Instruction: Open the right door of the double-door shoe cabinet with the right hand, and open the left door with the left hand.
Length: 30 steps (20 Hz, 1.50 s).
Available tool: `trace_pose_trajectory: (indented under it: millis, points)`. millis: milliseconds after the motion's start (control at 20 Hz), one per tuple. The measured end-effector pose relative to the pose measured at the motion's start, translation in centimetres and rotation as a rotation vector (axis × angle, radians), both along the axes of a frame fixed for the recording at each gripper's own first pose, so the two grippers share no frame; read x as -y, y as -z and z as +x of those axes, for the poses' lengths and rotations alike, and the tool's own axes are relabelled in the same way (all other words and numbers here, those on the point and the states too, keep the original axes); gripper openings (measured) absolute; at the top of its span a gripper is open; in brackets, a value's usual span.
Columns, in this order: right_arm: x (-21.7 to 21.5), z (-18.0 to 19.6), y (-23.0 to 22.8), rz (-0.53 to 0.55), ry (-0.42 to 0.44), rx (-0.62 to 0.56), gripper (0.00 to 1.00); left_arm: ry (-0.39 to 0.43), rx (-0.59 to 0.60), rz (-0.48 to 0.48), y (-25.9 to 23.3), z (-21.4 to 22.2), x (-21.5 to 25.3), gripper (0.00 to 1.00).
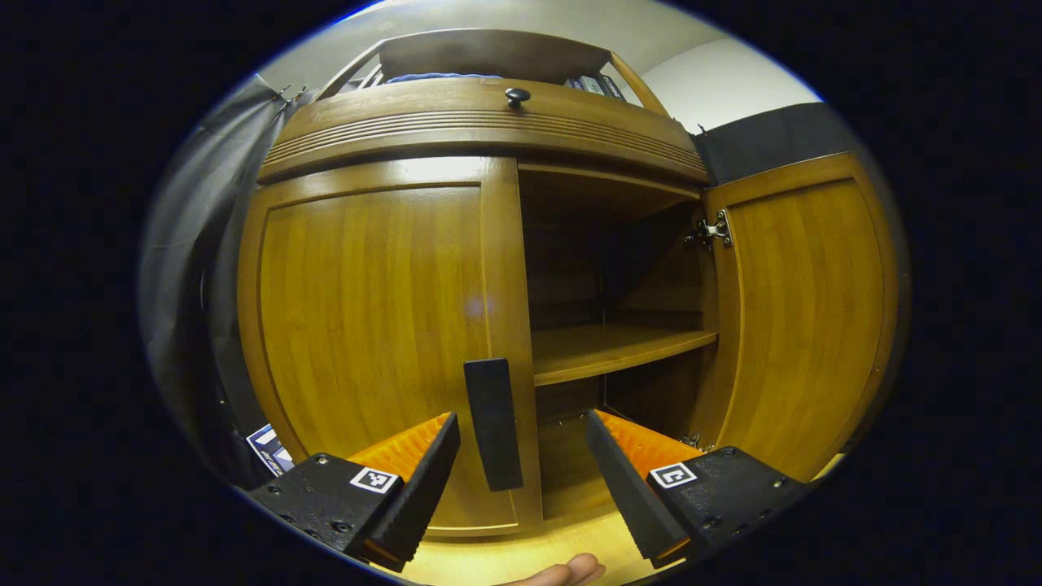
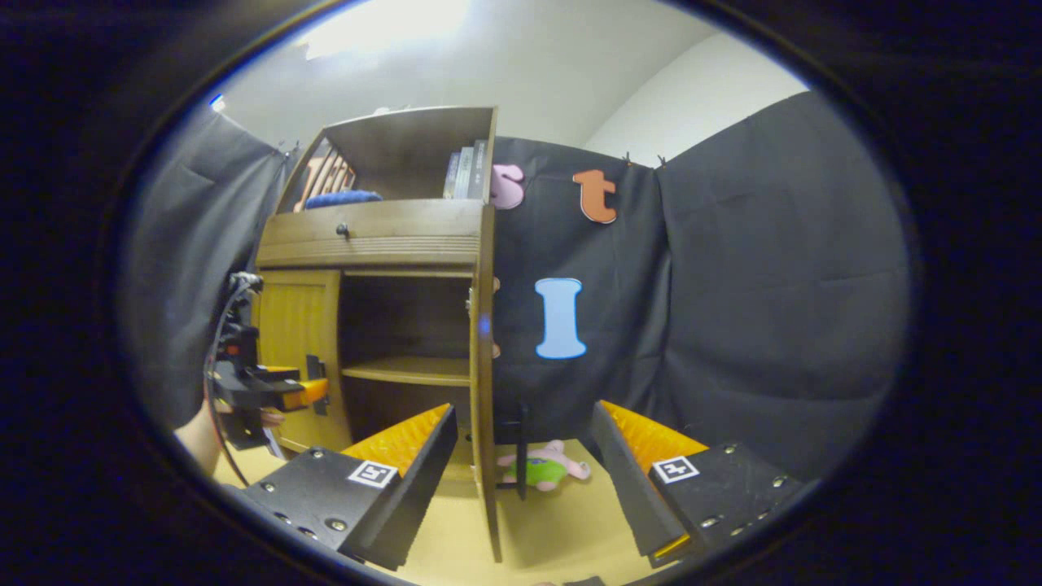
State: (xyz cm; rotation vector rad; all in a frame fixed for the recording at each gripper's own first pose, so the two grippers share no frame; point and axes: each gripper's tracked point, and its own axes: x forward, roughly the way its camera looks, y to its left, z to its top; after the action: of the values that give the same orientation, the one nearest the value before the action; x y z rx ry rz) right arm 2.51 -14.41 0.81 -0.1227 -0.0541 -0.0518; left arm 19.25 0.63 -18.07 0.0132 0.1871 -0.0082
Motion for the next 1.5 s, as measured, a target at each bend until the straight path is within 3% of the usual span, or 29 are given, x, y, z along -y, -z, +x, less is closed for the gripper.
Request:
trace_pose_trajectory:
  millis: [150,200,250,300,400,500,800,1000,1500]
  points:
    - [-2.2,-0.7,-0.2,0.003,-0.046,0.008,1.00,-0.061,0.033,-0.030,-0.2,1.4,-1.2,0.96]
    - [-2.7,-0.8,-0.3,0.000,-0.051,0.007,0.96,-0.064,0.041,-0.042,-0.2,2.2,-1.4,0.95]
    - [-3.3,-0.8,-0.4,-0.002,-0.056,0.007,0.98,-0.045,0.037,-0.050,-0.1,3.2,-1.2,0.88]
    - [-3.8,-0.9,-0.5,0.003,-0.059,0.006,0.98,-0.078,0.022,-0.040,0.7,3.5,-1.8,0.82]
    - [-4.9,-0.8,-0.6,0.024,-0.073,0.006,0.95,-0.068,-0.047,-0.020,2.2,4.2,-2.4,0.58]
    - [-6.2,-0.6,-0.6,0.021,-0.094,0.001,0.98,-0.045,-0.031,-0.027,1.8,4.3,-2.2,0.34]
    - [-8.4,0.0,0.3,-0.009,-0.103,-0.031,0.95,0.031,-0.061,-0.013,1.6,2.5,-1.8,0.31]
    - [-10.1,0.2,0.2,0.000,-0.119,-0.038,0.98,0.053,-0.084,-0.023,1.2,0.1,-1.8,0.31]
    - [-14.2,0.1,0.1,-0.015,-0.173,-0.049,0.95,0.120,-0.106,-0.042,0.2,-4.5,-2.2,0.31]
